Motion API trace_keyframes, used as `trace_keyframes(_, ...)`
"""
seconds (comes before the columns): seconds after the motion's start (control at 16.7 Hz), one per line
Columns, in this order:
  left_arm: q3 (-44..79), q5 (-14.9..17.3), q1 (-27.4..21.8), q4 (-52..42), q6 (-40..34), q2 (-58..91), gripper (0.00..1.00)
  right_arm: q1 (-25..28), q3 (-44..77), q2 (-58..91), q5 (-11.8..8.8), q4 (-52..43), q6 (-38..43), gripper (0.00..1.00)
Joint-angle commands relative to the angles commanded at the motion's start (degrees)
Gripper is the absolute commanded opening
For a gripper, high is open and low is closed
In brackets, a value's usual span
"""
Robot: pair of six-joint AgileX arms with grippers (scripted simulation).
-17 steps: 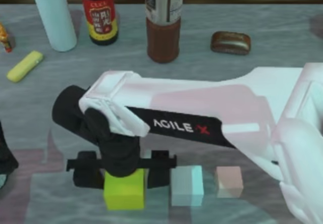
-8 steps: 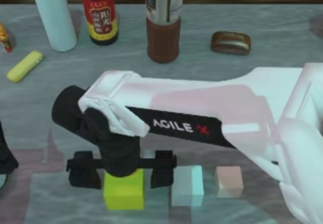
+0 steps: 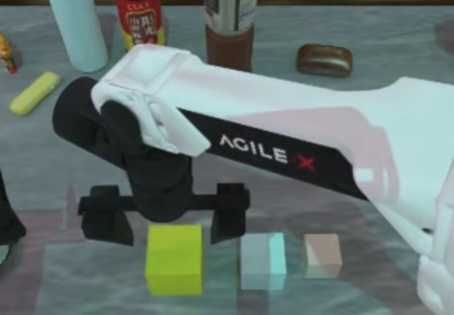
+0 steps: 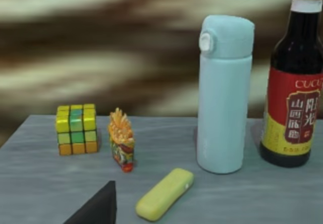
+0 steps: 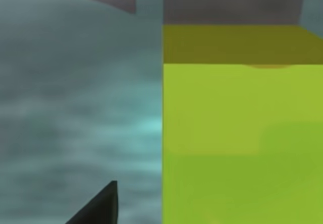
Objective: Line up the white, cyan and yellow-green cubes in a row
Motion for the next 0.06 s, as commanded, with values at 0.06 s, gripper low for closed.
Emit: trace_keyframes(0.06,0.0,0.0,0.0,0.0,0.0,0.0,1.0,-0.03,0.33,-0.17,0.03,-0.35,-0.02,1.0)
